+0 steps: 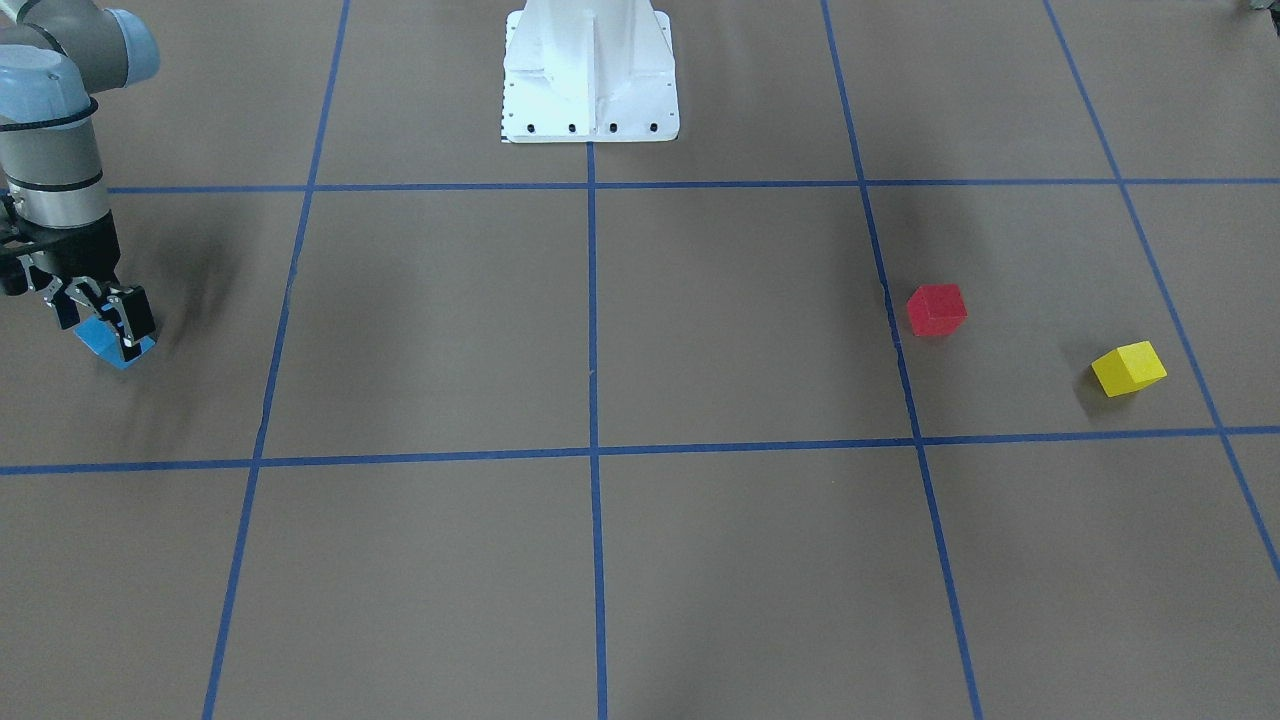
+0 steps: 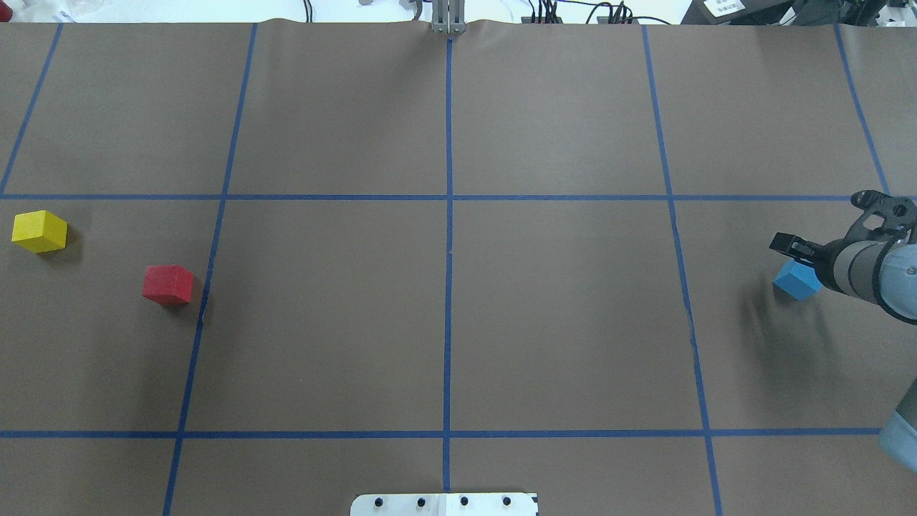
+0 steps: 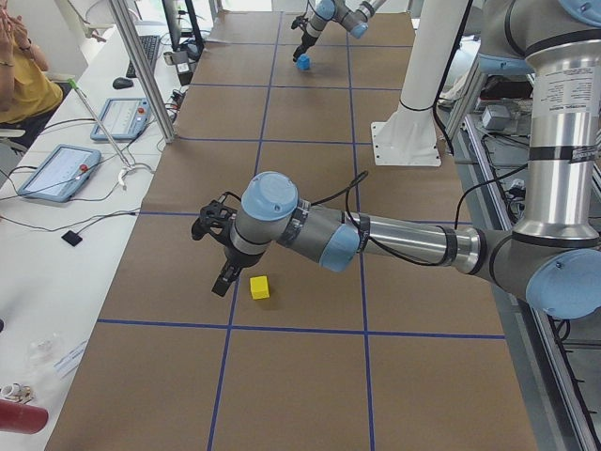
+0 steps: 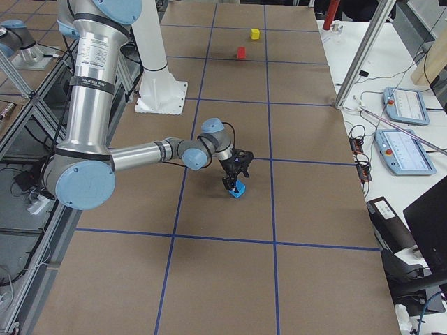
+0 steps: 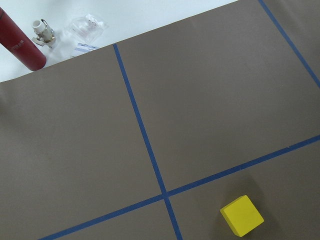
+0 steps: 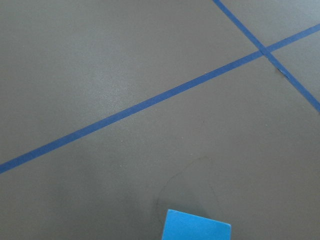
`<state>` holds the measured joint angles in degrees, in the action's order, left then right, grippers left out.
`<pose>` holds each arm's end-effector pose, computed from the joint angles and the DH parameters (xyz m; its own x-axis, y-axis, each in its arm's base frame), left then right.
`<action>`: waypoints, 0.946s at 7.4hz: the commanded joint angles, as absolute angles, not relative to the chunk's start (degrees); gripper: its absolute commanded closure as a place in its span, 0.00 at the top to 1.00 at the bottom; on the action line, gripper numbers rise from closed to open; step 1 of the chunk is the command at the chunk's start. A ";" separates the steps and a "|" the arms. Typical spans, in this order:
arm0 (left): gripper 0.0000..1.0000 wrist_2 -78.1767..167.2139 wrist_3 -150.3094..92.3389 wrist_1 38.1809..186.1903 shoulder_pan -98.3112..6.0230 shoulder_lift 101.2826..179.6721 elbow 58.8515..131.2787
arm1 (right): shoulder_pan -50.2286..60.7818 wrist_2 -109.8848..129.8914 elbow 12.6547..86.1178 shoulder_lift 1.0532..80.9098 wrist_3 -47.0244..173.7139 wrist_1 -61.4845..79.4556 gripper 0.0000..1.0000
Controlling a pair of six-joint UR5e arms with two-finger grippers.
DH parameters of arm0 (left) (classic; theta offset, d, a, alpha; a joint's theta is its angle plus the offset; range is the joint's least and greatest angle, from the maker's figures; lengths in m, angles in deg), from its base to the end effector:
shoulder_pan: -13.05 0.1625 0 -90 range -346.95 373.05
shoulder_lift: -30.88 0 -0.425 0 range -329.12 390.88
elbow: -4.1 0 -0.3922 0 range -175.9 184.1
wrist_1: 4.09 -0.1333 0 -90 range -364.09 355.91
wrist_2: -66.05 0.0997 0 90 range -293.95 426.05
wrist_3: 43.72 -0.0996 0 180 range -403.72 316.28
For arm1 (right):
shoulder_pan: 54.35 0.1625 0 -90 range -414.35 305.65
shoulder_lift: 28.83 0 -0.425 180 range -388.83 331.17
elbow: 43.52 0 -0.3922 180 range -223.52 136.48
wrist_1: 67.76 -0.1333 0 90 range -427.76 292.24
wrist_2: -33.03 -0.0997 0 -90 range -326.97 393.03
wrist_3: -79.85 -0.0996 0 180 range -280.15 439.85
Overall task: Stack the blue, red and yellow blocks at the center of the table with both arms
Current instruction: 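Lower the right gripper onto the blue cube and close on it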
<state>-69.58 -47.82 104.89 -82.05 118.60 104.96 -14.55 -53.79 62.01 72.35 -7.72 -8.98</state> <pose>-0.1055 -0.4840 0.5443 0.7297 0.3297 -0.5990 0.0267 0.8616 0.5068 -0.2550 -0.3932 0.5726 0.6525 0.4886 0.5793 -0.6368 0.7678 0.0697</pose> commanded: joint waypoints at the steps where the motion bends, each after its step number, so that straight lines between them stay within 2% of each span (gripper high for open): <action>1: 1.00 -69.56 -47.76 104.89 -82.05 118.60 105.08 | -15.50 -53.72 61.77 73.74 -7.69 -8.70 0.99; 2: 1.00 -69.65 -47.76 104.89 -82.05 118.60 105.17 | -16.12 -53.72 61.60 73.66 -7.95 -8.70 0.98; 3: 1.00 -69.56 -47.76 104.89 -82.05 118.60 105.17 | -16.56 -53.64 61.60 73.31 -8.04 -8.61 0.93; 4: 1.00 -69.56 -47.76 104.89 -82.05 118.60 105.17 | -16.65 -53.37 61.68 73.30 -8.31 -8.61 0.42; 5: 1.00 -69.56 -47.76 104.89 -82.05 118.60 105.17 | -17.08 -52.24 61.68 73.30 -7.87 -8.52 0.00; 7: 1.00 -69.56 -47.76 104.89 -82.05 118.60 105.17 | -17.44 -51.35 63.26 72.87 -5.34 -8.35 0.00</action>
